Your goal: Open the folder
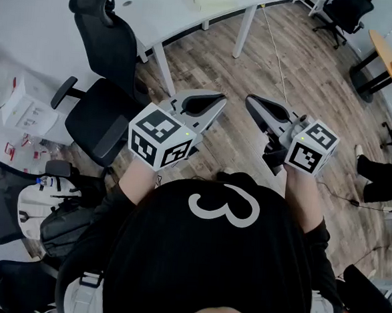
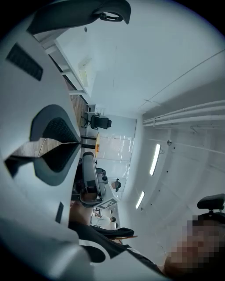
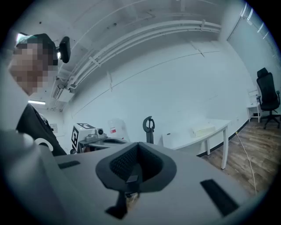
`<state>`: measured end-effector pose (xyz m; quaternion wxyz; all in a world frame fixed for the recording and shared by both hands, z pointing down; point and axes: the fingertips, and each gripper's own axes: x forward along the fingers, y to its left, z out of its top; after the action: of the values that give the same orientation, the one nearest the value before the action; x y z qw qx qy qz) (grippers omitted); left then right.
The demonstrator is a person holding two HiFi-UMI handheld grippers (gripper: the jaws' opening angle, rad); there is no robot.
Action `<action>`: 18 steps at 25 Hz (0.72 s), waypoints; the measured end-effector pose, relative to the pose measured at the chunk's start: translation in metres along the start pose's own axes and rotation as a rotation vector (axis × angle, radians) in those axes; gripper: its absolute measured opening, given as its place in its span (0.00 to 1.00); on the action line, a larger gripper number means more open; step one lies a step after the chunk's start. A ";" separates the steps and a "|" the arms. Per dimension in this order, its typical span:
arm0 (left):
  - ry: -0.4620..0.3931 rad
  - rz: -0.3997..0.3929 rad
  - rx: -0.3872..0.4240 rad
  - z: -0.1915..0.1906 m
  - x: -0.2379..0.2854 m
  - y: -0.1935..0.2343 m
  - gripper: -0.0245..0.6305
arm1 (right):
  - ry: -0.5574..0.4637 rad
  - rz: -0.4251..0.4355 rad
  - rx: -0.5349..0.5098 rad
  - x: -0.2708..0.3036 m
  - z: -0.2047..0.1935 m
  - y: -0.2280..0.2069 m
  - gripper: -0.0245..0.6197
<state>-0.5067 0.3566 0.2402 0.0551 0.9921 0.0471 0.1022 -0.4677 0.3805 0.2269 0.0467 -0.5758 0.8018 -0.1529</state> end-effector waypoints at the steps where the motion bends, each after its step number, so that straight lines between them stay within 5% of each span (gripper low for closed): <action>1: 0.001 0.002 0.007 0.000 0.002 0.000 0.07 | 0.001 0.003 0.001 0.001 -0.001 -0.002 0.08; 10: 0.013 0.021 -0.007 0.003 0.042 0.024 0.07 | 0.021 0.018 -0.025 0.014 -0.002 -0.048 0.08; 18: 0.045 0.033 -0.035 0.013 0.145 0.084 0.07 | 0.053 0.017 0.001 0.027 0.010 -0.163 0.08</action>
<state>-0.3557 0.2875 0.2658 0.0697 0.9891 0.0299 0.1264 -0.3263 0.3061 0.2686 0.0268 -0.5646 0.8076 -0.1680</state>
